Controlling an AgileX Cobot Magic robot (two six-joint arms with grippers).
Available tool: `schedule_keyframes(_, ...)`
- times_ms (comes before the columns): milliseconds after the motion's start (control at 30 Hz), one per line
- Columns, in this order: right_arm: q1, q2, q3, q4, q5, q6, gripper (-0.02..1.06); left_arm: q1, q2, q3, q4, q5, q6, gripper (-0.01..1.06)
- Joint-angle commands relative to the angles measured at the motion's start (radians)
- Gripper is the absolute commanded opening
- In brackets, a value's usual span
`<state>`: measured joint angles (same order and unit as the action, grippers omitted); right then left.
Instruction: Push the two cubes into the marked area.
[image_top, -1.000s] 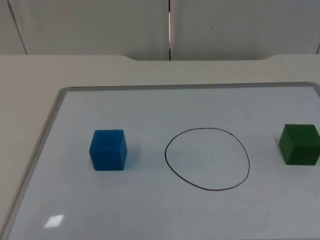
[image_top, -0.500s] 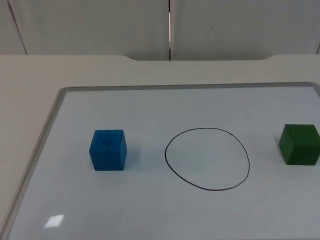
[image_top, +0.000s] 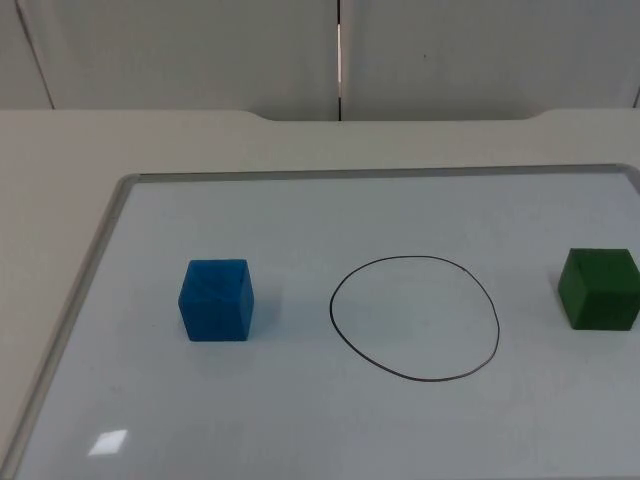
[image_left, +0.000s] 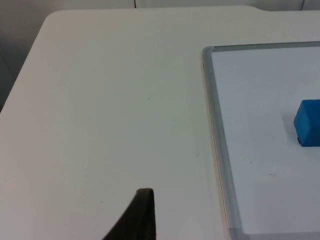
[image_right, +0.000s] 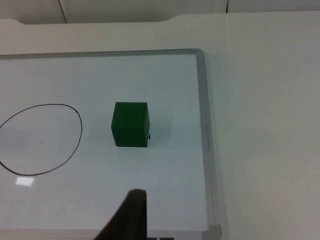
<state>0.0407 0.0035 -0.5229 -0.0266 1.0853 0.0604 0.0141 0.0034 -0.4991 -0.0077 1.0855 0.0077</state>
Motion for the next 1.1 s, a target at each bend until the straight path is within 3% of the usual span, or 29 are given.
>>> schedule_keyframes(0,0.004,-0.004,0.007,0.003,-0.008,-0.005,1.05,0.000,-0.003,0.005,-0.003,-0.010,-0.002,1.05)
schedule_keyframes(1067,0.004,-0.004,0.007,0.003,-0.008,-0.005,1.05,0.000,-0.003,0.005,-0.007,-0.012,-0.002,1.05)
